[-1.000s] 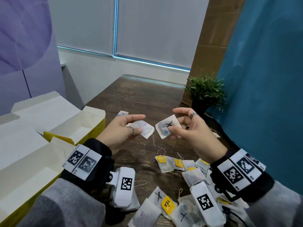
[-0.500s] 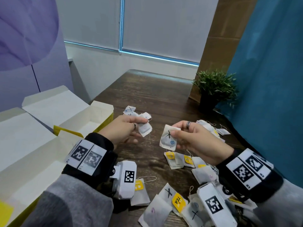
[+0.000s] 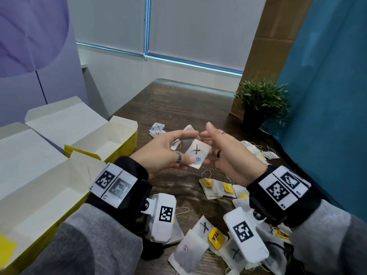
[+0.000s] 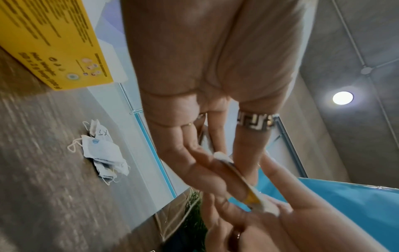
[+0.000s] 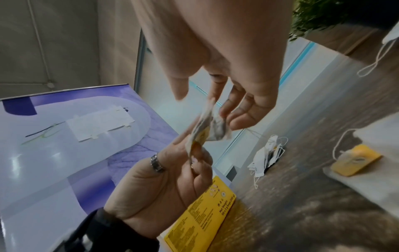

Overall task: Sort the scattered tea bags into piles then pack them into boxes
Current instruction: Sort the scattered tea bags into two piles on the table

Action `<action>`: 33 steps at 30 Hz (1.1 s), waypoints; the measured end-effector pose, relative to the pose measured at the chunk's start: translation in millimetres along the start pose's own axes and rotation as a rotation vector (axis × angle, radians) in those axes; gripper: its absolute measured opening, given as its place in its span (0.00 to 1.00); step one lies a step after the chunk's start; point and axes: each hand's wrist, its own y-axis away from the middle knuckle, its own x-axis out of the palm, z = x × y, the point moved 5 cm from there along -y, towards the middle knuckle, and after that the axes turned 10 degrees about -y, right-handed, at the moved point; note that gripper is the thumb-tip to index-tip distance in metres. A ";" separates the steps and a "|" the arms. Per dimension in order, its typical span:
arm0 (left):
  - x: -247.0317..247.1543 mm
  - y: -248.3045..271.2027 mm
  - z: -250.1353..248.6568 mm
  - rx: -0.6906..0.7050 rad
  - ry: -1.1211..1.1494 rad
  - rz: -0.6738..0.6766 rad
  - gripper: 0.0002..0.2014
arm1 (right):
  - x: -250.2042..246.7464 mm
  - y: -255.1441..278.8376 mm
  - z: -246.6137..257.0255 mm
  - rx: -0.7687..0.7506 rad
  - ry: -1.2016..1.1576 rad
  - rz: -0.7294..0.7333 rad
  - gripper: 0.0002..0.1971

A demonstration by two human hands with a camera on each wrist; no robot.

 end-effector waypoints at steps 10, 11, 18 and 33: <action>11.9 6.0 -10.5 0.106 -0.042 0.124 0.33 | -9.7 3.6 9.1 -0.020 -0.012 0.143 0.22; 13.0 5.2 -10.4 0.104 -0.042 0.123 0.33 | -13.4 3.3 8.7 -0.028 -0.021 0.124 0.18; -12.3 -3.4 7.6 -0.106 0.236 -0.250 0.22 | -56.0 -2.0 11.0 0.043 -0.075 -0.110 0.13; -35.6 1.5 -3.7 -0.081 0.561 -0.442 0.19 | 48.4 20.7 -50.1 0.199 1.036 0.677 0.07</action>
